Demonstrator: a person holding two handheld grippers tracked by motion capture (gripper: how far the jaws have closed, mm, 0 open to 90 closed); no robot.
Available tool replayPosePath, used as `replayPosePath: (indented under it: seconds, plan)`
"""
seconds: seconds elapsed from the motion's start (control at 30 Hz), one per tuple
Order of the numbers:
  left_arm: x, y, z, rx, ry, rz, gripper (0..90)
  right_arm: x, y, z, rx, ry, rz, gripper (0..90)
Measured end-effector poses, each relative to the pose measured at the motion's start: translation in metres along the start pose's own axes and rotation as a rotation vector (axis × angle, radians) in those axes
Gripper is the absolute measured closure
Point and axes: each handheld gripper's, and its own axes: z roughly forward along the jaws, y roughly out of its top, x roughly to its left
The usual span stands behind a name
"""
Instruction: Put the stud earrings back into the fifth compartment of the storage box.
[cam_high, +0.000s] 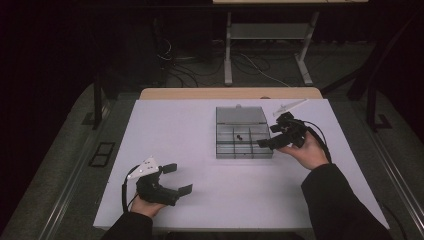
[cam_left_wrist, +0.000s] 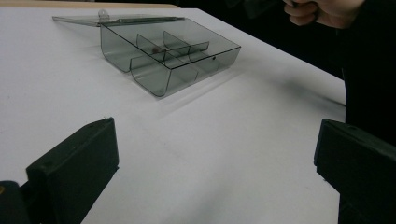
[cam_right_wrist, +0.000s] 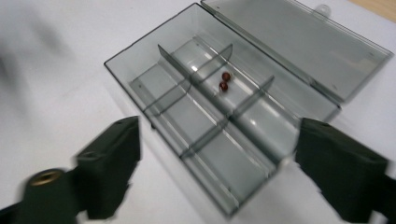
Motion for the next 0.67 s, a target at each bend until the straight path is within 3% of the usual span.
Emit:
replayPosePath:
  seconds: [0.07,0.13,0.43,0.67]
  plan:
    - [0.0,0.0,0.0,0.0,-0.002,0.0,0.0,0.002,-0.012,-0.008,-0.02,-0.012,0.008,10.0]
    - [-0.001,0.0,0.001,0.001,-0.004,0.002,0.0,0.005,-0.023,-0.016,-0.031,0.001,0.021,0.3]
    - [0.0,0.0,0.001,0.001,0.0,0.0,0.0,0.021,-0.065,-0.04,-0.082,0.0,0.047,0.3]
    - [0.0,0.001,0.001,-0.001,0.0,-0.003,0.0,0.032,-0.086,-0.047,-0.107,-0.001,0.055,0.3]
